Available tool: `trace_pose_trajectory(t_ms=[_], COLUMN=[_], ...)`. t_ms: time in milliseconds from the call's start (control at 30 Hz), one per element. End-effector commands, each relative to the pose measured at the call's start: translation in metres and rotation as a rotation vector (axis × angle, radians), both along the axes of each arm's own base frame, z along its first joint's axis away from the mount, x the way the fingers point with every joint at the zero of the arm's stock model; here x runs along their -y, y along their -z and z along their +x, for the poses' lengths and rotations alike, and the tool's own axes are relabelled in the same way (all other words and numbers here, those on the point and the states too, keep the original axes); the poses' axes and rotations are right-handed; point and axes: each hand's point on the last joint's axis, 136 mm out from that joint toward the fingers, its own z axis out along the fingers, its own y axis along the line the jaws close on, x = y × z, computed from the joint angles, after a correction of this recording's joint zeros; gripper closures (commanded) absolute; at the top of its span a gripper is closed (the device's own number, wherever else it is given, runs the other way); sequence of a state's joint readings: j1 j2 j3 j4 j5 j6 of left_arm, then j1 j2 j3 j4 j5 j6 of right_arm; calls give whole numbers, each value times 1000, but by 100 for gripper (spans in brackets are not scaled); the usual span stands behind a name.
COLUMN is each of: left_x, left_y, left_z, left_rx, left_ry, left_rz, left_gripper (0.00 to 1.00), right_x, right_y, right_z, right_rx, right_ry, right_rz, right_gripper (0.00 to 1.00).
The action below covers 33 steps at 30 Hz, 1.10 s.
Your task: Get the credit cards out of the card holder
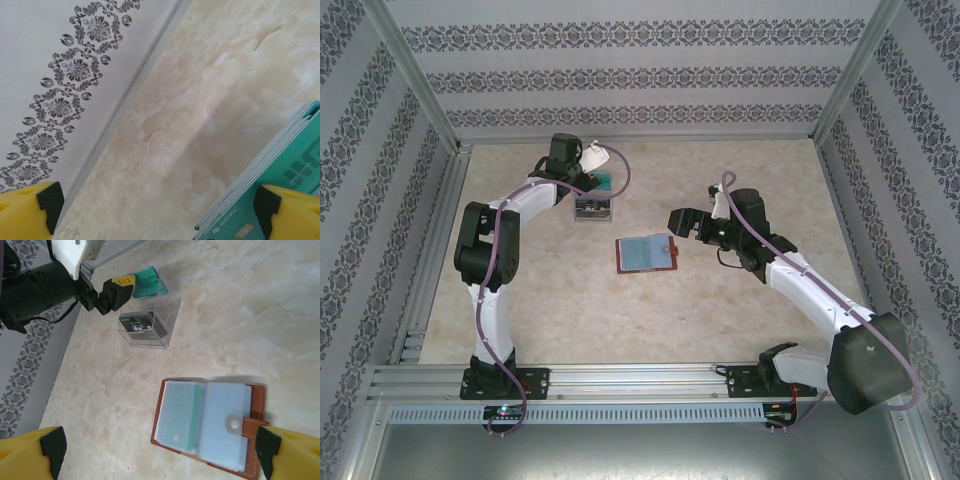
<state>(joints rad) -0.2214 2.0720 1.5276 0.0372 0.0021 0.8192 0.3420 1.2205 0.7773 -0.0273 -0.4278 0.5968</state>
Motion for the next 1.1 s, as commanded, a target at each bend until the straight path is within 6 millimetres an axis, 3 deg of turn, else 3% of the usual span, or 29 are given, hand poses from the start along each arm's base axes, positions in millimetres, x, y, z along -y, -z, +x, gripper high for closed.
trace_pose_trajectory(t_ms=[0, 267, 467, 633, 733, 833, 967, 1000, 1067], left_x=[-3, -24, -23, -6, 4, 19, 37, 42, 54], left_y=[-60, -148, -172, -151, -117, -78, -39, -33, -20], left_z=[1, -26, -71, -114, -142, -173, -210, -217, -229], left_rx=[102, 185, 47, -168, -330, -500, -643, -662, -690], left_ry=[-64, -305, -450, -512, -587, -675, -767, -776, -787], left_rz=[-101, -448, -790, -1014, -1139, -1231, -1309, -1329, -1349], left_gripper=[0, 1, 1, 1, 2, 9, 14, 15, 16], right_x=[1, 9, 17, 13, 2, -8, -18, -20, -21], right_y=[-11, -11, -4, 9, 18, 31, 61, 69, 85], right_z=[9, 15, 24, 23, 17, 10, -1, -3, -6], right_rx=[29, -36, -152, -182, -200, -217, -288, -301, -328], right_ry=[7, 61, 95, 67, 26, -1, -46, -60, -68], right_rz=[0, -6, 139, 107, 57, -3, -98, -111, -148], right_gripper=[2, 2, 2, 2, 2, 4, 27, 37, 45])
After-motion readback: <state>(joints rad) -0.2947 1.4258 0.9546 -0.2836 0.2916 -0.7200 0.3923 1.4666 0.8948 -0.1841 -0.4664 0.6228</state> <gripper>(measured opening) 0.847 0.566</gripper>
